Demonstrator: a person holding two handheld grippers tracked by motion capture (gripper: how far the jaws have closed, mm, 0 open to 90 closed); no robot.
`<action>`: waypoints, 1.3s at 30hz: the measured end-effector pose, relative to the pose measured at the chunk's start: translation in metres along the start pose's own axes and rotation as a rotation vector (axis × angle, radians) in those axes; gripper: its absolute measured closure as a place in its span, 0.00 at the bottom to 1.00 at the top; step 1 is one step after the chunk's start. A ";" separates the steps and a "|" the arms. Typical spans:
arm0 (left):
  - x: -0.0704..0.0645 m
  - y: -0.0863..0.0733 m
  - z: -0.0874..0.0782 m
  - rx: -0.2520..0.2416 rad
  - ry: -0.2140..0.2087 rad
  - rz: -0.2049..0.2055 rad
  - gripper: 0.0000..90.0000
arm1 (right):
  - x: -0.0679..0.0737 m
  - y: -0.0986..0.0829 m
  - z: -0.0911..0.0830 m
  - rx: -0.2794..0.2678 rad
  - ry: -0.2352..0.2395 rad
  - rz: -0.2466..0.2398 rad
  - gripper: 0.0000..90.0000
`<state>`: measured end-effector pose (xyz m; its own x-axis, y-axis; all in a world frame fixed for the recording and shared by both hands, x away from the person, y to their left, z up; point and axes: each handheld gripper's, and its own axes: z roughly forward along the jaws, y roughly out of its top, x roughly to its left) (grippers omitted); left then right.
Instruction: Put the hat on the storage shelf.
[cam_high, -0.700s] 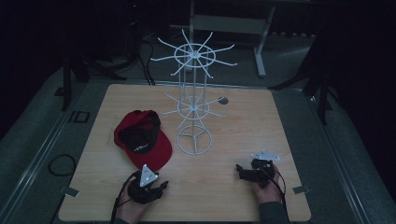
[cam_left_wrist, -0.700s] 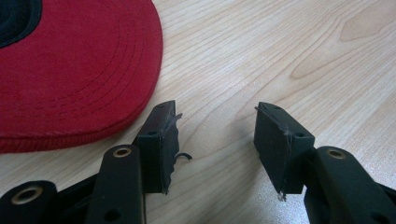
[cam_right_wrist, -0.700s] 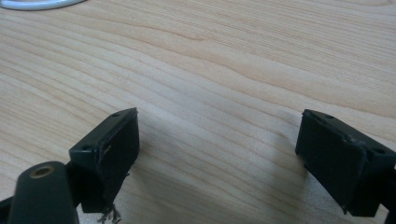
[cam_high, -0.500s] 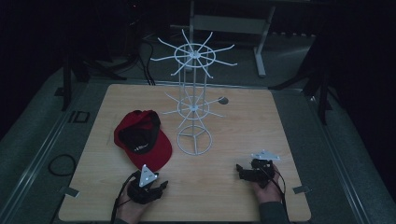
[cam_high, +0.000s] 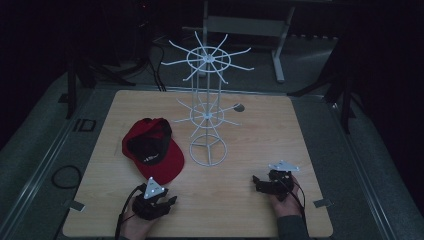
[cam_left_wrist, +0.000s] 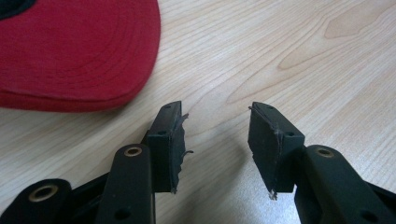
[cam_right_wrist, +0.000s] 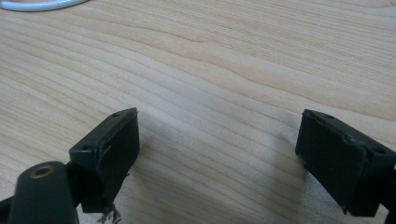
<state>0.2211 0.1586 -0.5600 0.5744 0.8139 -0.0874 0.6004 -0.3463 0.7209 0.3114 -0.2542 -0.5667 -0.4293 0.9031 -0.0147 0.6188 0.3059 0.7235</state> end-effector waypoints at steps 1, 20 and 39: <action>0.001 0.001 -0.003 -0.003 0.003 -0.009 0.62 | 0.000 0.000 0.000 0.000 0.000 0.000 0.15; 0.021 -0.003 -0.019 -0.021 0.105 -0.196 0.57 | 0.000 0.000 0.000 0.000 0.000 0.000 0.15; 0.053 0.017 -0.015 -0.058 0.099 -0.331 0.46 | 0.000 0.000 0.000 0.000 0.000 0.000 0.15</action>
<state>0.2536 0.2033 -0.5418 0.2955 0.9200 -0.2573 0.7105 -0.0316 0.7029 0.3117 -0.2539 -0.5667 -0.4293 0.9030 -0.0144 0.6192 0.3059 0.7232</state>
